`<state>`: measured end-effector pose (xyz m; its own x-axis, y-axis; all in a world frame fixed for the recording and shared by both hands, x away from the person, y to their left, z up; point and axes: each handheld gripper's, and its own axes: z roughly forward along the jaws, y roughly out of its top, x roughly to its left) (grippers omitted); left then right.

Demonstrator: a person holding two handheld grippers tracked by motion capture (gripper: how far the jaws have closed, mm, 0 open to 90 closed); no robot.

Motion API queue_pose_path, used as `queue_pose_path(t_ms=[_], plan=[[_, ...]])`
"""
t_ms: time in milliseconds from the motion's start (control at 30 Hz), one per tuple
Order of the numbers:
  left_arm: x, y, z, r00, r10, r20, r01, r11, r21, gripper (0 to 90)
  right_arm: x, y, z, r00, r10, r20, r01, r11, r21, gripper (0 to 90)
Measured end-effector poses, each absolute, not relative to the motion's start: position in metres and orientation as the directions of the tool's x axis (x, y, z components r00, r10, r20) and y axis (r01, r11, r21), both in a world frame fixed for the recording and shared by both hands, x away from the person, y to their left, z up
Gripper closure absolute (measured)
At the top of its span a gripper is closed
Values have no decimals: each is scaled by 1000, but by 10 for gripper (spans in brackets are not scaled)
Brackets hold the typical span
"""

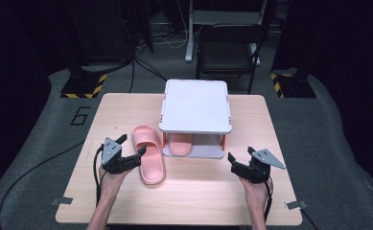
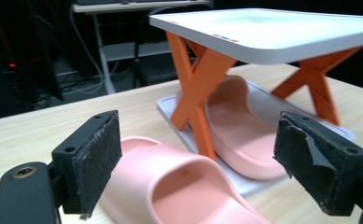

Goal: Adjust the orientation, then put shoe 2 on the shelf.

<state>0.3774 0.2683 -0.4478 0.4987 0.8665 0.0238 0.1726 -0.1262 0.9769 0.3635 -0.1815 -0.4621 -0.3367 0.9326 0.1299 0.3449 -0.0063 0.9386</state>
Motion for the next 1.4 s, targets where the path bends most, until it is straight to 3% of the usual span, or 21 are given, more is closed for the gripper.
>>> queue_pose_path(t_ms=[700, 1067, 1400], plan=[[363, 278, -454, 493, 870, 16, 194, -129, 972, 157, 355, -189, -467, -334, 936, 110, 350, 15, 936, 172], [372, 267, -463, 440, 898, 19, 235, -135, 962, 167, 358, -193, -465, -323, 939, 121, 352, 1, 936, 188], [388, 266, -479, 375, 927, 20, 299, -141, 944, 230, 365, -187, -458, -341, 935, 98, 341, 26, 940, 206]])
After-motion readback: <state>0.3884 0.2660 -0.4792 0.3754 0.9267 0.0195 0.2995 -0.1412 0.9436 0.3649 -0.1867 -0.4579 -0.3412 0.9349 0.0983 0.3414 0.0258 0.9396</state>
